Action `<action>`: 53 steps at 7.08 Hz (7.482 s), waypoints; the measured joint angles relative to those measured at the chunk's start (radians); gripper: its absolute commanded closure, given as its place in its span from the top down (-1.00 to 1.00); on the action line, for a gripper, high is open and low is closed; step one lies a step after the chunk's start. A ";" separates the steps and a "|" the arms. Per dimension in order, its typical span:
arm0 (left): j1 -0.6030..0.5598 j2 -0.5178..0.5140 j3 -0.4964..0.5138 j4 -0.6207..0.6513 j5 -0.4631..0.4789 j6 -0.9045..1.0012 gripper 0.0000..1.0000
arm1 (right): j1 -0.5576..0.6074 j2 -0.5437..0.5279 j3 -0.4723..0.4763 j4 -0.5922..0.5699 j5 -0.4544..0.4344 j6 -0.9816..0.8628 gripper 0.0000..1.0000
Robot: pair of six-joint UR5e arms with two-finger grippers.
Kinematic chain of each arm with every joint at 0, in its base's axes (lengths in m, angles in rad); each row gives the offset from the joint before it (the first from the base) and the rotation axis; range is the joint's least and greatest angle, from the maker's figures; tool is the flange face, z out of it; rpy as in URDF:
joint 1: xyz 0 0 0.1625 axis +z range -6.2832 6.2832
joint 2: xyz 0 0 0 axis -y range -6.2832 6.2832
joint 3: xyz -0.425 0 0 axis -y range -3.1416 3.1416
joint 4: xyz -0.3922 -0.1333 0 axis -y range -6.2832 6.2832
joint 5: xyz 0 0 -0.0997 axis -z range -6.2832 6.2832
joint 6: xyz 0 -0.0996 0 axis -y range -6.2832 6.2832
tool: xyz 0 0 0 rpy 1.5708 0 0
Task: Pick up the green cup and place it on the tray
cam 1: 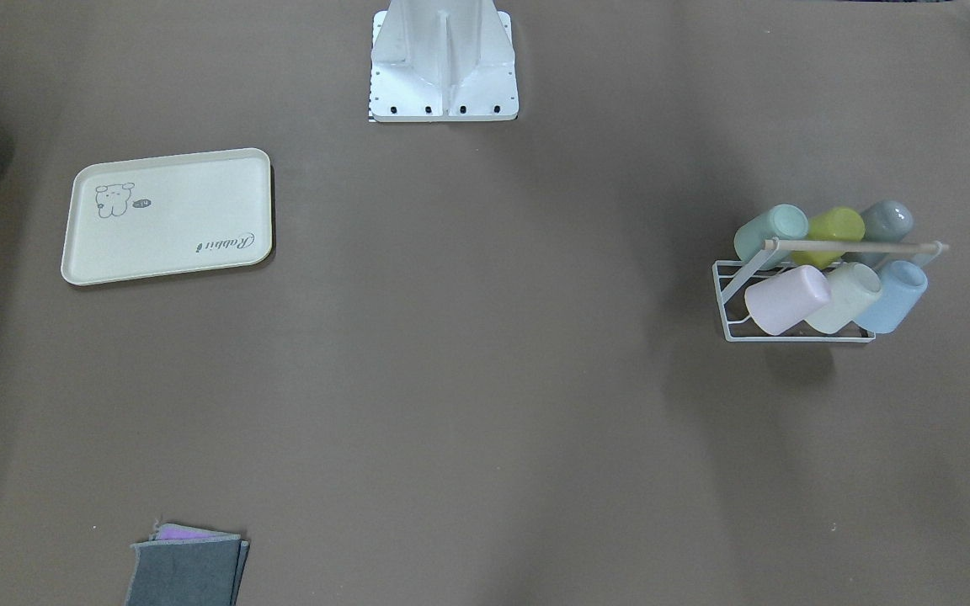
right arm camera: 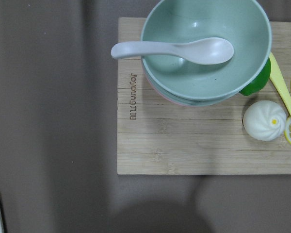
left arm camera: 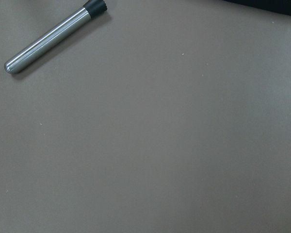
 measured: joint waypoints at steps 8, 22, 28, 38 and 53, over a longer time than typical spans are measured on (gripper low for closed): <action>0.016 0.116 -0.291 0.054 -0.113 0.009 0.96 | -0.018 0.020 0.065 -0.006 0.028 0.036 0.93; 0.451 0.761 -0.559 -1.020 0.187 -0.463 0.96 | -0.474 -0.050 0.011 0.380 0.016 0.548 0.98; 0.839 0.812 -0.603 -1.150 0.654 -0.626 0.96 | -0.634 -0.057 -0.002 0.495 -0.073 0.756 0.88; 1.482 0.861 -0.675 -1.167 1.429 -0.581 0.96 | -0.684 -0.069 -0.014 0.498 -0.065 0.777 0.13; 1.757 0.759 -0.560 -1.029 1.989 0.610 0.96 | -0.688 -0.061 -0.039 0.498 -0.066 0.777 -0.45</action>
